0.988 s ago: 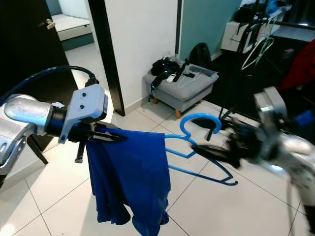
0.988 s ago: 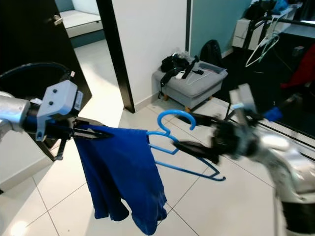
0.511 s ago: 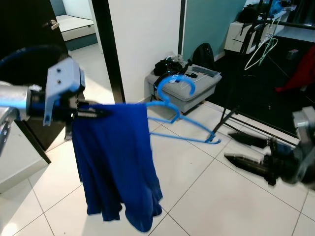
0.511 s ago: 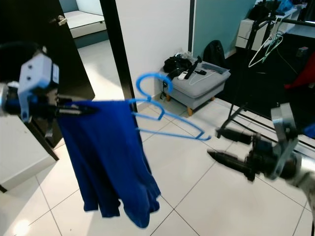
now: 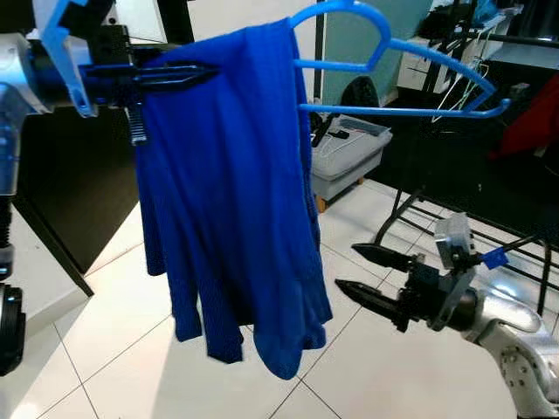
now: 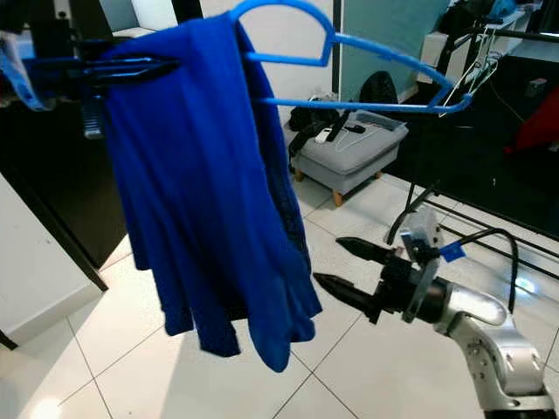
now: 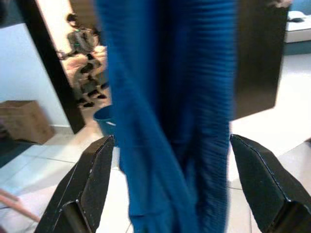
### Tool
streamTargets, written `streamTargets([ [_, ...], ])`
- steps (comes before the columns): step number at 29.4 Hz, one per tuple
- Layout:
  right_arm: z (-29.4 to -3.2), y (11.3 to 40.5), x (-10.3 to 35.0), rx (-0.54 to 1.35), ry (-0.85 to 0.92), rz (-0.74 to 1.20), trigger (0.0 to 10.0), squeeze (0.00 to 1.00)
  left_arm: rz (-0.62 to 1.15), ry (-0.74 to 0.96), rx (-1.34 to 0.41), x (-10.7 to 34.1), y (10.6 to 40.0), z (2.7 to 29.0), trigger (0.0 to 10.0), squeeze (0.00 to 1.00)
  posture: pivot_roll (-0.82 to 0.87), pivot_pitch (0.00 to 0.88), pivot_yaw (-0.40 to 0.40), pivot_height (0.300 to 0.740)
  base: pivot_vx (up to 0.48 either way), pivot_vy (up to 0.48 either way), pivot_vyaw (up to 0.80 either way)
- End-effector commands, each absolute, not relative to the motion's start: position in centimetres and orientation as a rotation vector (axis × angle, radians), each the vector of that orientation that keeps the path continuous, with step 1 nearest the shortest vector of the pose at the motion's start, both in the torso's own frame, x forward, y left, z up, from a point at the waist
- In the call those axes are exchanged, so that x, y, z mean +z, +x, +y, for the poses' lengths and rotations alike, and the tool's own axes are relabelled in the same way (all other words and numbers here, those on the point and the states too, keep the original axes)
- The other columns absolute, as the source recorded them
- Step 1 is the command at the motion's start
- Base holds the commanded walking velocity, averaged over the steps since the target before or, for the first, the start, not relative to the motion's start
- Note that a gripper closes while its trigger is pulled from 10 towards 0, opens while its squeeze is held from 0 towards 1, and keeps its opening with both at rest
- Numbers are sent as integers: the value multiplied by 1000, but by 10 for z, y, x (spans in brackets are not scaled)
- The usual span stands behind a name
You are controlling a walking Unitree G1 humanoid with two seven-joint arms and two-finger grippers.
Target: Hang hanger
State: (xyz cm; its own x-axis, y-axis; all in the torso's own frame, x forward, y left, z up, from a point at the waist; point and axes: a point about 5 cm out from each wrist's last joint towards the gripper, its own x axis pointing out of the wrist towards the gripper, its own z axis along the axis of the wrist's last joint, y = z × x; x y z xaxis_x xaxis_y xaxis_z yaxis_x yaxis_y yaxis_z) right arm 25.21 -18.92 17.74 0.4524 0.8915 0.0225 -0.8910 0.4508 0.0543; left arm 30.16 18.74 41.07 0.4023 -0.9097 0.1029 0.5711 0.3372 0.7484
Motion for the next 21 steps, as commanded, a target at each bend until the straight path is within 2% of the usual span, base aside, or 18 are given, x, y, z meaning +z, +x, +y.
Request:
streamTargets([
  [1, -182, 251, 176, 1126, 50, 15, 10000, 0, -608, 695, -1008, 419, 301, 187, 10000, 0, -59, 0, 82, 731, 0, 0, 0],
  [10, -154, 259, 171, 1165, 46, -9, 10000, 0, -631, 703, -995, 426, 303, 184, 10000, 0, -50, 0, 85, 731, 0, 0, 0],
  [21, -159, 262, 161, 1104, 0, 41, 10000, 0, -659, 724, -985, 433, 301, 183, 10000, 0, -50, 0, 92, 731, 0, 0, 0],
])
